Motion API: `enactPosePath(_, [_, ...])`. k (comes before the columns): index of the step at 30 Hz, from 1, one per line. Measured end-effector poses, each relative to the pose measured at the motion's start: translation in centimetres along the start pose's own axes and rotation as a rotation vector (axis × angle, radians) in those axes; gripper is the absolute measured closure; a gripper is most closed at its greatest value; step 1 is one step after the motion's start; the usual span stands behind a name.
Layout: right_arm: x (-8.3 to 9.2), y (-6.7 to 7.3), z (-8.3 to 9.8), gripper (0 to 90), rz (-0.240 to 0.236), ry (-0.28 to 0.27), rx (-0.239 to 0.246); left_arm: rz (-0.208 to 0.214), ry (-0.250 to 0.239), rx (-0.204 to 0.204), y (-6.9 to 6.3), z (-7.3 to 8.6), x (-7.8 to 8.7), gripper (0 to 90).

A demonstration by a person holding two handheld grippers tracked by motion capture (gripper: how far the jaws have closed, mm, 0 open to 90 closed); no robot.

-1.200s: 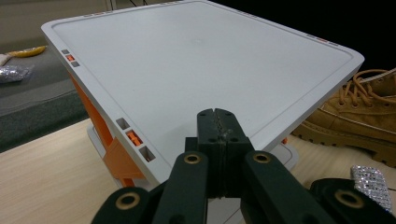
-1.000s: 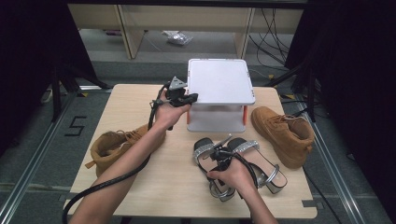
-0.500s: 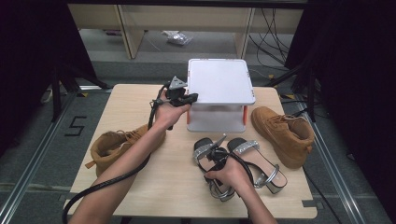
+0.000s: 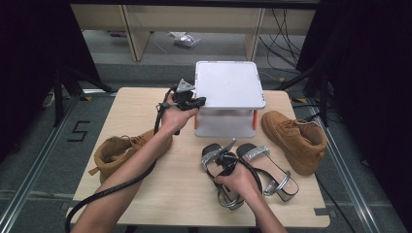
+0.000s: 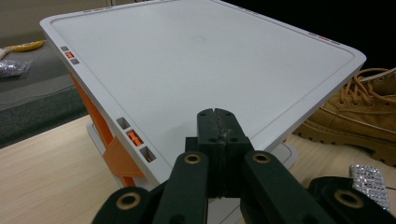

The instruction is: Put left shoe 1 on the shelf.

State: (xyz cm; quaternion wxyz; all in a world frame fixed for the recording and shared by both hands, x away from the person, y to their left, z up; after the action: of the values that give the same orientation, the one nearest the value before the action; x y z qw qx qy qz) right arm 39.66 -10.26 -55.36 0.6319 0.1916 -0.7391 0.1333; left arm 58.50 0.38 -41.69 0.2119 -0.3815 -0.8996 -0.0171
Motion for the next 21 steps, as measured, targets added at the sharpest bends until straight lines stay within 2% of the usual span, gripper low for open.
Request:
enactPosePath(1, [0.1,0.0,0.0,43.2,-0.007,-0.001,-0.001,0.0,-0.001,0.002,0.0,0.0,0.0,89.4])
enactPosePath(2, [0.2,0.1,0.0,43.3,-0.013,-0.006,-0.026,-0.001,0.0,0.002,0.0,0.0,0.0,89.4])
enactPosePath(3, [0.3,-0.1,-0.1,43.3,0.0,-0.02,-0.01,-0.002,0.001,0.002,0.0,0.0,0.0,89.5])
enactPosePath(7, [1.0,-0.2,-1.0,43.3,-0.008,-0.081,-0.049,-0.004,0.0,0.007,0.0,0.0,0.0,89.6])
enactPosePath(9, [1.6,-0.4,-1.4,43.3,-0.007,-0.089,-0.046,-0.003,-0.005,0.009,0.0,-0.1,-0.1,89.6])
enactPosePath(13, [2.1,-0.9,-2.9,43.3,-0.009,-0.144,-0.096,-0.006,0.003,0.01,0.0,0.0,0.0,89.7])
enactPosePath(16, [2.6,-1.4,-4.0,43.3,-0.007,-0.163,-0.107,-0.006,0.006,0.01,0.0,0.0,0.0,89.7])
enactPosePath(17, [2.7,-1.6,-4.5,43.3,-0.007,-0.172,-0.124,-0.006,0.004,0.009,0.0,0.0,0.0,89.7])
enactPosePath(21, [2.6,-2.3,-6.2,43.3,0.002,-0.203,-0.131,-0.004,0.007,0.013,0.0,0.0,0.0,89.7])
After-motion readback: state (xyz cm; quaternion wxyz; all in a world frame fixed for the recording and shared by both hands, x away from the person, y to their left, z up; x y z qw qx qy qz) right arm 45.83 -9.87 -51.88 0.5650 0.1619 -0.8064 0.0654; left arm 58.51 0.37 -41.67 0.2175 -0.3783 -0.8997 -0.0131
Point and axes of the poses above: each handheld gripper's, and its own axes: x roughly backward along the jaws, z roughly out of its underside, y roughly to its left, the point moved 9 cm from there along -x, roughly forward along the jaws, and after that the axes turned 4 degrees about z, right-handed, at the moved point
